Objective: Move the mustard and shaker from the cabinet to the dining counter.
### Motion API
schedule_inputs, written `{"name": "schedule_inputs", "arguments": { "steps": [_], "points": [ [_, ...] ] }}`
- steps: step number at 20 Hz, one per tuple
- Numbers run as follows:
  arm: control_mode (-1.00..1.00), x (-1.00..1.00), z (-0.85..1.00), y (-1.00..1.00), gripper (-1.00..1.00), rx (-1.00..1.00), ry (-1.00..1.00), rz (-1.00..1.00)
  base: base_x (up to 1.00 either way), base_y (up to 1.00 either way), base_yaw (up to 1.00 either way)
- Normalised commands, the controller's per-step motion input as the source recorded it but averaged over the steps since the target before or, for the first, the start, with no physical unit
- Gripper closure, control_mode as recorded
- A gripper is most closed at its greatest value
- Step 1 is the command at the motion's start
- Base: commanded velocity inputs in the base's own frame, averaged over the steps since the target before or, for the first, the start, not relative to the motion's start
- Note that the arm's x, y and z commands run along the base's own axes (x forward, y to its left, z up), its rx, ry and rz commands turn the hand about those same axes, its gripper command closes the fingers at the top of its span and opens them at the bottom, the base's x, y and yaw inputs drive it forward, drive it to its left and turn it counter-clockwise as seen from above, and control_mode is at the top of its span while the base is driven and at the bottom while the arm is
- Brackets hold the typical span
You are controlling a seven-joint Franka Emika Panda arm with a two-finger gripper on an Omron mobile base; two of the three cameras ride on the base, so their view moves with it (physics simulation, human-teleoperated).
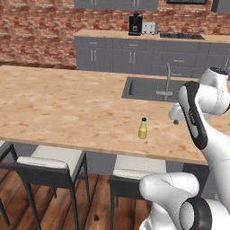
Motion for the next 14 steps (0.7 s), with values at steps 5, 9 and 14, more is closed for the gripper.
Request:
{"name": "schedule_inputs", "arguments": {
  "steps": [5,9,14],
  "points": [
    [-1.00,-0.35,0.34,0.03,-1.00,-0.01,0.04,-0.18,0.00,0.00,0.00],
    [-1.00,-0.24,0.27,0.08,-1.00,-0.03,0.03,-0.08,0.00,0.00,0.00],
    [1.00,-0.01,0.02,0.01,-1.00,0.00,0.00,0.00,0.00,0.00,0.00]
  ]
}}
